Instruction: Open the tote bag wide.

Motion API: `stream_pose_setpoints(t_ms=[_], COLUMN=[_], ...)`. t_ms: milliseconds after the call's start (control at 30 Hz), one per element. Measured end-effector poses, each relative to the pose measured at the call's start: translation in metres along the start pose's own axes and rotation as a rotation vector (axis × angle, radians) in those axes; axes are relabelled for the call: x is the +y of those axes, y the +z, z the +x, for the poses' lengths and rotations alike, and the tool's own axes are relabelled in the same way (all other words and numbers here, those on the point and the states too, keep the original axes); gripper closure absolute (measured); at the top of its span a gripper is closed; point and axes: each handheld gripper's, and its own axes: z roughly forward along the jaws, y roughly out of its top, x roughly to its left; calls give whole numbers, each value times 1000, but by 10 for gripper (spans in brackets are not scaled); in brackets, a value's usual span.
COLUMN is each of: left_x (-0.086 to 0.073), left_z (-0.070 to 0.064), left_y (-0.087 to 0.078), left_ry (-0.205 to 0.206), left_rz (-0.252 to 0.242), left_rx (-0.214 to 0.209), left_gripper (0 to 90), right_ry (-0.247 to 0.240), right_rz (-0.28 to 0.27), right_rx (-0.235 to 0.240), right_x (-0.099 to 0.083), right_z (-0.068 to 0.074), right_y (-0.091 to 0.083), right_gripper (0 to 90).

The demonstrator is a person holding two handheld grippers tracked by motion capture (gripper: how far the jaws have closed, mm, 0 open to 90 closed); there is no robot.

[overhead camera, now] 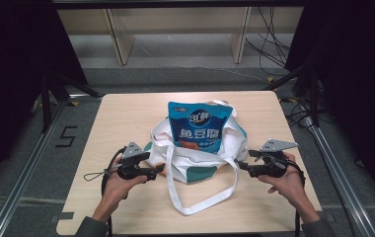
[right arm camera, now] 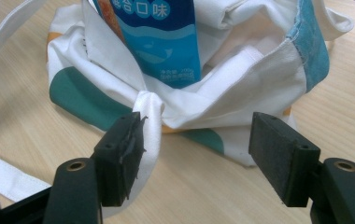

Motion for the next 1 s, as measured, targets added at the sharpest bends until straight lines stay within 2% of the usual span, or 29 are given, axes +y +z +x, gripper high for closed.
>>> stream_pose_setpoints(t_ms=[33,67,100,133,167,233,300,333,367,400,433,467,500,567,600,633,667,700,767,833,867,900,933,967,1000], left_x=[-1,-3,-4,-5,-6,-7,-11,-13,-14,-16,-17,-18,-19,-19,-20,-20,-21,-22,-24,-27,-29,-30,-31,-33,-34], left_z=[0,2,0,1,0,0,-2,-2,-3,-4,-5,-6,-7,-7,-8,-9,-11,-10,-10,-9,-10,-9,-8,-8,-9], left_y=[-1,-3,-3,-4,-5,-8,-10,-10,-12,-11,-12,-13,-13,-15,-16,-17,-17,-18,-18,-19,-18,-19,-20,-20,-20], left_ry=[2,16,-6,1,-8,-2,-13,-5,-19,-46,-55,-42,-38,-21,-30,-37,-48,-27,-21,-24,-43,-35,-33,-32,-48], left_rz=[-3,13,1,-6,-18,-26,-30,-31,-25,-35,-33,-33,-35,-30,-34,-36,-40,-32,-35,-24,-29,-27,-25,-26,-26], left_rx=[0,3,9,11,13,10,7,-2,-9,-33,-35,-30,-30,-37,-39,-50,-45,-42,-45,-40,-40,-35,-36,-36,-33], left_gripper=[249,247,242,239,237,236,235,235,232,230,228,227,226,227,226,226,226,226,225,225,225,225,225,225,225], right_ry=[35,24,12,-7,26,13,46,33,29,38,35,19,37,7,47,48,26,23,19,22,-12,25,9,30,19], right_rz=[19,9,5,2,26,19,23,20,25,36,27,20,39,26,29,28,23,26,13,25,16,15,17,16,20], right_rx=[19,13,9,4,16,2,3,0,-3,0,-2,-6,3,4,7,0,18,8,3,9,3,8,5,14,6], right_x=[0,-1,-2,-2,-3,-4,-6,-7,-8,-9,-10,-10,-10,-11,-12,-12,-13,-13,-14,-15,-16,-17,-18,-19,-20], right_z=[3,2,2,1,3,2,5,4,3,4,4,4,5,4,8,8,7,8,9,10,8,12,10,13,13], right_y=[-1,-1,0,0,0,0,-2,-2,-2,-3,-3,-3,-5,-5,-6,-7,-6,-8,-8,-10,-11,-11,-11,-12,-13], right_gripper=[358,357,356,355,351,349,349,349,349,349,349,349,349,347,347,347,346,346,345,344,343,343,343,341,341])
